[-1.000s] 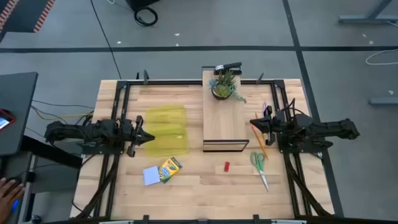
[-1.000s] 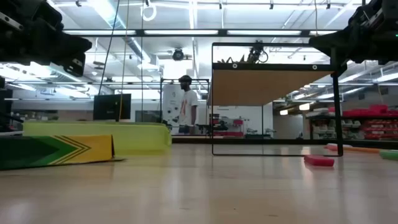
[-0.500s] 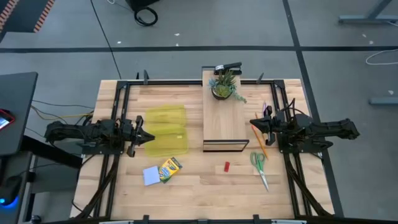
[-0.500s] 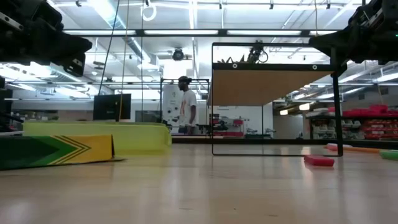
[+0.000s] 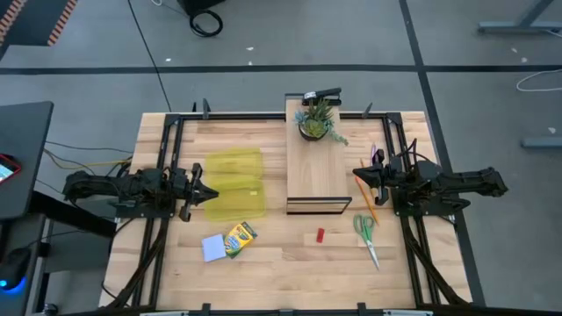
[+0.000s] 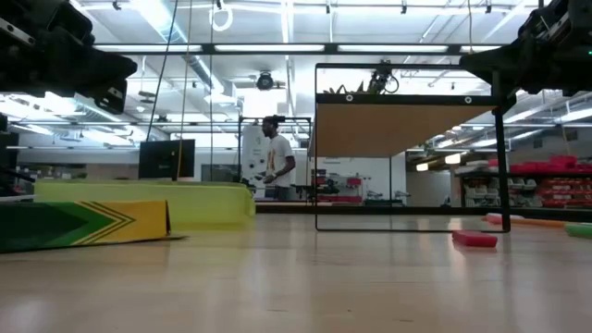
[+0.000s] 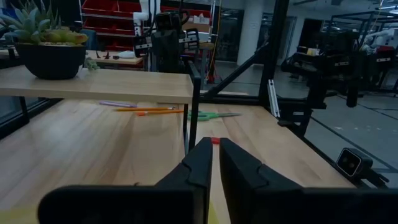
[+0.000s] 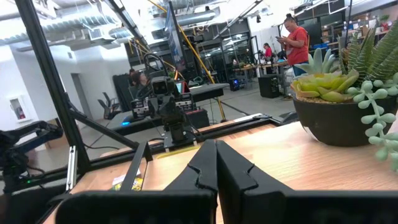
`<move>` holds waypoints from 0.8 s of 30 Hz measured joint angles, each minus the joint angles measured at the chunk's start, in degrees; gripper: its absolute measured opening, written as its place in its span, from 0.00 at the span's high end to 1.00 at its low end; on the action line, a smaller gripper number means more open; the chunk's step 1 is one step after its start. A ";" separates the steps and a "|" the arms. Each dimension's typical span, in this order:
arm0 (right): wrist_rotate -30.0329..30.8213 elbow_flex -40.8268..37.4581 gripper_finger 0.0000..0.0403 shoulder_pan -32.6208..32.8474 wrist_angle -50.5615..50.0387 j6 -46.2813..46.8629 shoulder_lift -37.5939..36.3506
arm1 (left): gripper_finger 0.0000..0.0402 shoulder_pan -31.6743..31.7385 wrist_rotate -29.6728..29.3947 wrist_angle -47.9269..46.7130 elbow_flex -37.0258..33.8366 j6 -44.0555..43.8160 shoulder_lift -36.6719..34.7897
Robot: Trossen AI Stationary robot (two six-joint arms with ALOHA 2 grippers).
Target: Pack school essentials
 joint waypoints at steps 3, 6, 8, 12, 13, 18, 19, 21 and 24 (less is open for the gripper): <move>-0.02 0.02 0.99 0.00 0.00 0.01 0.00 | 0.90 0.00 0.01 -0.01 0.01 0.00 -0.01; 0.01 0.02 0.99 0.00 0.02 -0.02 0.00 | 0.91 -0.01 0.00 -0.02 0.02 0.00 0.00; 0.00 0.02 0.99 0.00 0.01 -0.02 0.02 | 0.91 -0.01 0.00 -0.02 0.02 0.00 0.00; -0.02 0.01 0.99 0.01 0.01 -0.02 0.00 | 0.93 0.00 0.00 -0.02 0.02 0.00 0.00; -0.01 0.01 0.99 0.00 0.00 0.00 0.01 | 0.93 -0.02 0.00 -0.01 0.01 0.00 -0.01; -0.02 0.00 0.99 0.00 0.00 0.01 0.00 | 0.91 -0.02 0.00 -0.02 0.02 0.00 -0.01; -0.02 0.00 0.99 0.00 0.02 -0.01 0.00 | 0.91 0.00 0.00 0.00 0.02 0.02 0.00; -0.01 0.00 0.99 0.01 0.02 -0.01 0.01 | 0.90 -0.02 0.00 0.00 0.02 0.00 -0.01; 0.53 0.02 0.99 0.00 0.10 -0.59 0.01 | 0.90 -0.01 0.00 -0.02 0.02 0.00 -0.01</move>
